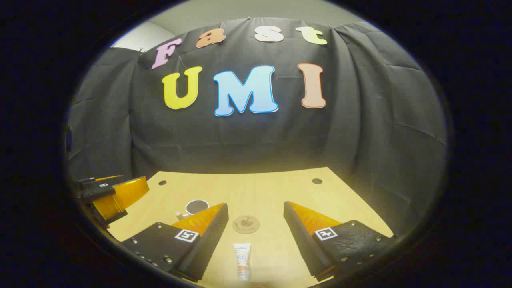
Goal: Put the toothbrush and toothpaste on the desktop into the cup, then pick up the cup and place it on the coaster on the desktop.
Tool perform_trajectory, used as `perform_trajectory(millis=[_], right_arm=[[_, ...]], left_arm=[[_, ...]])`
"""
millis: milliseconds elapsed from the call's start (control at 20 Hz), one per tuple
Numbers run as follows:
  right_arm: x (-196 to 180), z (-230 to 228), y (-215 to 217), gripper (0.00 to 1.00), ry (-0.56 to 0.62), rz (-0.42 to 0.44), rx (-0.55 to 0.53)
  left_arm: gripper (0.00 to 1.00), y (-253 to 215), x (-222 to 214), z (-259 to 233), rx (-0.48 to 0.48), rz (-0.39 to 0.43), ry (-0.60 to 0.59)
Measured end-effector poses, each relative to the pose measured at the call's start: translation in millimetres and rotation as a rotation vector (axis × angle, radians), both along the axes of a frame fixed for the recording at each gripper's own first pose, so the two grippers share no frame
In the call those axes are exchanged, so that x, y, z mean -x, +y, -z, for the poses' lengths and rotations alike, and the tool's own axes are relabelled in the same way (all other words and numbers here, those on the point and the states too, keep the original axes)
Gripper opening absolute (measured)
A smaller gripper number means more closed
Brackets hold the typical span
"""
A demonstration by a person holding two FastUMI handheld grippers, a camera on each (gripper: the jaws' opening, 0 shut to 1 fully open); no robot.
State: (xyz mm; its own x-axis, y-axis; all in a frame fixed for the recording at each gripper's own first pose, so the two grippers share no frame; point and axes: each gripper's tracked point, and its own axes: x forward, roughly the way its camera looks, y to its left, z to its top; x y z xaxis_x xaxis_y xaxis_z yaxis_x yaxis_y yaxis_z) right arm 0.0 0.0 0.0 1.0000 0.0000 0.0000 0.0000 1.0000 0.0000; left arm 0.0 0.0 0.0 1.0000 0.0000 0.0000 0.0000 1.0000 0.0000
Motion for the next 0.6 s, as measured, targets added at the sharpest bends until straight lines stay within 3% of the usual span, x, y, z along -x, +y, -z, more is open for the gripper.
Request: perform_trajectory(millis=[600], right_arm=[[-2.1,39.6,-6.3,0.9,0.185,-0.018,-0.011]], left_arm=[[1.0,-8.7,-9.1,44.1,-0.006,-0.009,0.132]])
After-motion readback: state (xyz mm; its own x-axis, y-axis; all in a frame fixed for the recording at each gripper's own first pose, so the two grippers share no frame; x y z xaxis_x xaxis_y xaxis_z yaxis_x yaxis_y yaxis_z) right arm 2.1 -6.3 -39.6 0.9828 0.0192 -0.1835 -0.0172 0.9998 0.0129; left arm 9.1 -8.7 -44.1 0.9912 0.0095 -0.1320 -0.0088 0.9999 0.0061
